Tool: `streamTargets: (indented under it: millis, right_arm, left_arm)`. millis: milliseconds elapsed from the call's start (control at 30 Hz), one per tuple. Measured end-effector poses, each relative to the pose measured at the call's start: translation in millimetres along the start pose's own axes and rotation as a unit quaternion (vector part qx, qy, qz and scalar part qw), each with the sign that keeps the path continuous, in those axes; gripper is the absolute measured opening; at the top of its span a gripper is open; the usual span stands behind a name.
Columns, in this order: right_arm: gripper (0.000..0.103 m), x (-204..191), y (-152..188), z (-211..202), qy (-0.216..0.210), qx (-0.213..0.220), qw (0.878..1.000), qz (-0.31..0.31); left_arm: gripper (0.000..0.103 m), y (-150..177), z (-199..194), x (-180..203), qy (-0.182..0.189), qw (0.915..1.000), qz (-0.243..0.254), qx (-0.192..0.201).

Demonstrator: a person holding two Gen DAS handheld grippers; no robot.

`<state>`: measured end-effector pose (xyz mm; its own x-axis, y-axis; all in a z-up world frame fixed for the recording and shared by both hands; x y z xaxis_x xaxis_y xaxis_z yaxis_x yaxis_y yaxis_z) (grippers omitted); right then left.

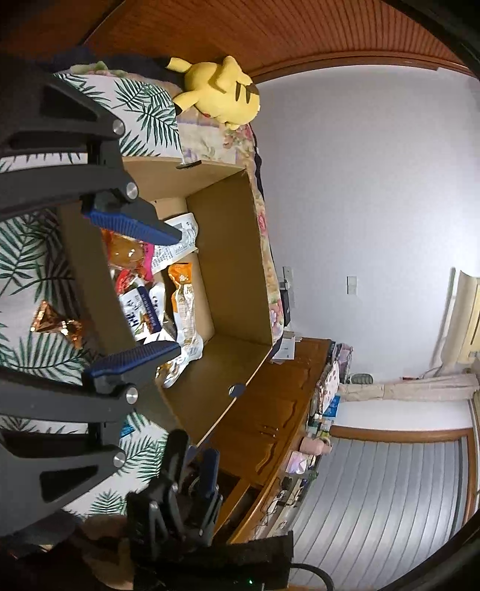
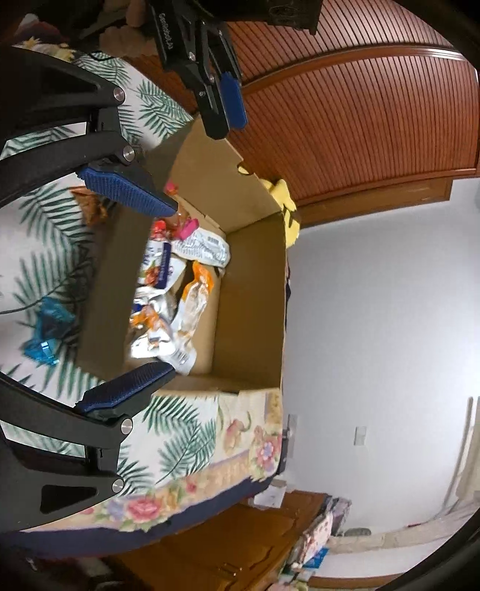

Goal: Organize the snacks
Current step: 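Lift the egg and white-blue pouch over the box and release both, then move the left tool to the gold candy while the right tool approaches the blue candy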

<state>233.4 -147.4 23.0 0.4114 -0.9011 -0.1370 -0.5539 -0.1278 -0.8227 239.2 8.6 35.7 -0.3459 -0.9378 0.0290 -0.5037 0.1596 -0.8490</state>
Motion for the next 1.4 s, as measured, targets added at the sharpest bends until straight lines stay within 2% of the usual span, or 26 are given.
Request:
streamTargets:
  millis: [267, 467, 700, 1000, 1200, 1400]
  right_arm:
    - [0.078, 1, 36, -23, 0.019, -0.01, 1.0, -0.003]
    - [0.078, 12, 69, -6, 0.031, -0.047, 0.998, 0.009]
    - [0.078, 32, 92, 23, 0.036, -0.081, 0.996, 0.026]
    - [0.071, 32, 99, 51, -0.006, -0.116, 0.993, 0.007]
    - [0.07, 35, 109, 63, -0.017, -0.165, 0.986, 0.001]
    - [0.068, 31, 118, 55, -0.016, -0.17, 0.985, -0.012]
  left_arm:
    - [0.054, 27, -14, 11, 0.008, 0.9999, 0.002, -0.015]
    - [0.054, 56, -7, 13, 0.01, 0.9988, -0.012, -0.046]
    - [0.054, 77, 2, 18, 0.012, 0.9973, -0.015, -0.071]
    - [0.054, 92, 12, 24, 0.021, 0.9954, -0.017, -0.092]
    - [0.054, 96, 16, 25, 0.023, 0.9946, -0.017, -0.1]
    - [0.054, 101, 22, 28, 0.025, 0.9936, -0.019, -0.109]
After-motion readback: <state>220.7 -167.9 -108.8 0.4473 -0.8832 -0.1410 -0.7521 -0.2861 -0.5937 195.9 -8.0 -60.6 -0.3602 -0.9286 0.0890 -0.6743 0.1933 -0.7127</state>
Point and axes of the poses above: each gripper's, at about its wrist camera, not at the fingertips, and z roughly the way its jaws point, x to its right, y to its underside, the point moved 3 cm from there along z, roughly the way its jaws point, and after that the axes turned 1 degree about z, right-handed, at the moved point
